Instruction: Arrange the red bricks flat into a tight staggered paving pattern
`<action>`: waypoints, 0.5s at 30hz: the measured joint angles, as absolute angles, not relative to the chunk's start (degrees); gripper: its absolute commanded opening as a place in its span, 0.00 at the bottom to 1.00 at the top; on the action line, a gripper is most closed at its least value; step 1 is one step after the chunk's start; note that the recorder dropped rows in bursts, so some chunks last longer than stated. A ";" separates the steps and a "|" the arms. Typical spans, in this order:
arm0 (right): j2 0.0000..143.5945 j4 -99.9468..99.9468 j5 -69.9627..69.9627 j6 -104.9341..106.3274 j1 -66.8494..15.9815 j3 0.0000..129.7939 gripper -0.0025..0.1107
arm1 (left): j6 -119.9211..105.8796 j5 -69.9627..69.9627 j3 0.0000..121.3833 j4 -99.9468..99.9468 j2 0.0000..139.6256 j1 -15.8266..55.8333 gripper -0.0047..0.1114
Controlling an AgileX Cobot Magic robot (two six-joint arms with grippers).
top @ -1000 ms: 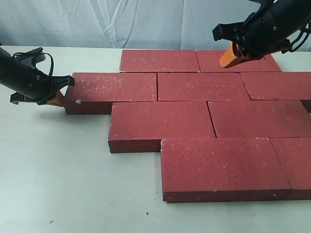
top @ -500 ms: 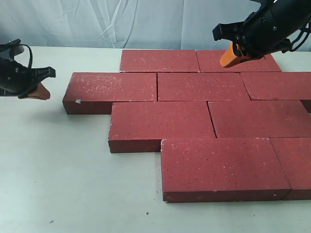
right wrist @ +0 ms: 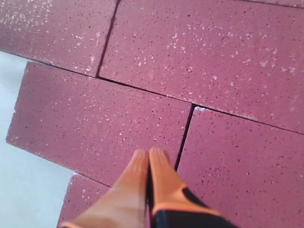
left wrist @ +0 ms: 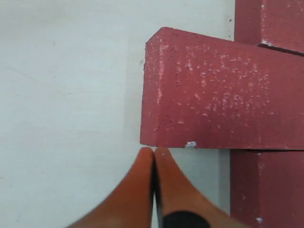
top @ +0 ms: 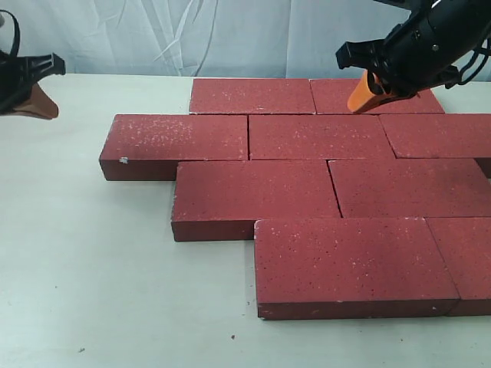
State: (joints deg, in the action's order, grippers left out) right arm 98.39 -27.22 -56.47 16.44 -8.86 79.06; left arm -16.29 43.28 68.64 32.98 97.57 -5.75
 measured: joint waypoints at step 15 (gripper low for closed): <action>95.32 -26.38 -58.09 13.51 -8.86 72.57 0.02 | -11.60 45.96 63.10 22.21 73.44 -3.06 0.04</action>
